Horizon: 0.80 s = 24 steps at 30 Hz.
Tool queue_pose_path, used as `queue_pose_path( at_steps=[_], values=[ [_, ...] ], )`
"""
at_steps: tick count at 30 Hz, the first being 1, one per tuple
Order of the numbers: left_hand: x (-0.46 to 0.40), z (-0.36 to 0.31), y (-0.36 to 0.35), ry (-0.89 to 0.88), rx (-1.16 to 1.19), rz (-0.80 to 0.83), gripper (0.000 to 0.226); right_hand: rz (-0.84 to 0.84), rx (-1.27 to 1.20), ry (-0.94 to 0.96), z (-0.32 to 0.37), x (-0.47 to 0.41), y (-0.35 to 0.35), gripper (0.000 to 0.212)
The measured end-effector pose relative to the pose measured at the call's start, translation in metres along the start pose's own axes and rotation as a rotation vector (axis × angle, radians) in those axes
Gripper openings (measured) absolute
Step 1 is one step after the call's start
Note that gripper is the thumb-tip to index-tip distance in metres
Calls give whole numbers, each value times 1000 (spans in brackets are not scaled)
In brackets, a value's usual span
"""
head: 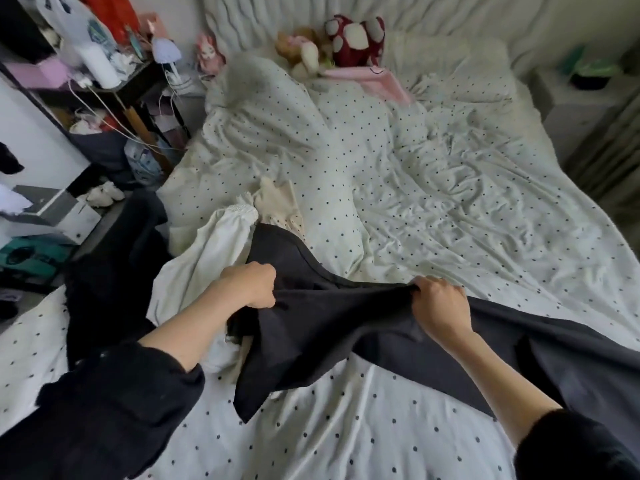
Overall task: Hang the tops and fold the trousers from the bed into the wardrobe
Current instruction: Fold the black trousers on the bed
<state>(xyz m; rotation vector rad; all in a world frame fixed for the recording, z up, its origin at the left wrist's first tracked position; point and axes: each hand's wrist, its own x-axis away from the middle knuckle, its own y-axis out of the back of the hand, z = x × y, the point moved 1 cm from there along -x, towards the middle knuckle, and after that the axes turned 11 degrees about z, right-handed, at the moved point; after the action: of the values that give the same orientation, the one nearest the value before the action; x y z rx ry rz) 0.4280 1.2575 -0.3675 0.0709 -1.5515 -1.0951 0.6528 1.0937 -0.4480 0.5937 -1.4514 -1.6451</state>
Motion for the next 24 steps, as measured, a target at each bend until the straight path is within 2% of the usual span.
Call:
queue_pose_path(
  at_steps=[2,3,6,8,10,14,16,18,22,24],
  values=[
    [-14,7,10,6,45,-28,13,41,16,-65,3,-10,-4,29],
    [-22,10,19,12,82,-69,21,48,13,-105,5,-17,-7,29],
    [-37,7,40,4,176,-288,39,47,-4,-196,10,-26,-15,29],
    [-56,6,44,-10,181,-446,41,-9,-54,-192,20,-36,-24,26],
    [-75,8,34,-13,119,-500,37,-36,-100,-95,40,-40,-40,32],
    [-100,31,5,-5,169,-435,41,35,-43,194,89,-39,-69,40],
    [-103,45,1,-18,333,-538,38,122,-29,308,114,-39,-76,50],
    [-103,55,4,-48,562,-591,23,184,-19,366,134,-41,-80,54],
    [-101,67,12,-76,985,-426,27,287,-239,352,165,-55,-76,79],
    [-99,69,14,-61,1291,-325,33,215,-332,344,173,-68,-71,72]
  ],
)
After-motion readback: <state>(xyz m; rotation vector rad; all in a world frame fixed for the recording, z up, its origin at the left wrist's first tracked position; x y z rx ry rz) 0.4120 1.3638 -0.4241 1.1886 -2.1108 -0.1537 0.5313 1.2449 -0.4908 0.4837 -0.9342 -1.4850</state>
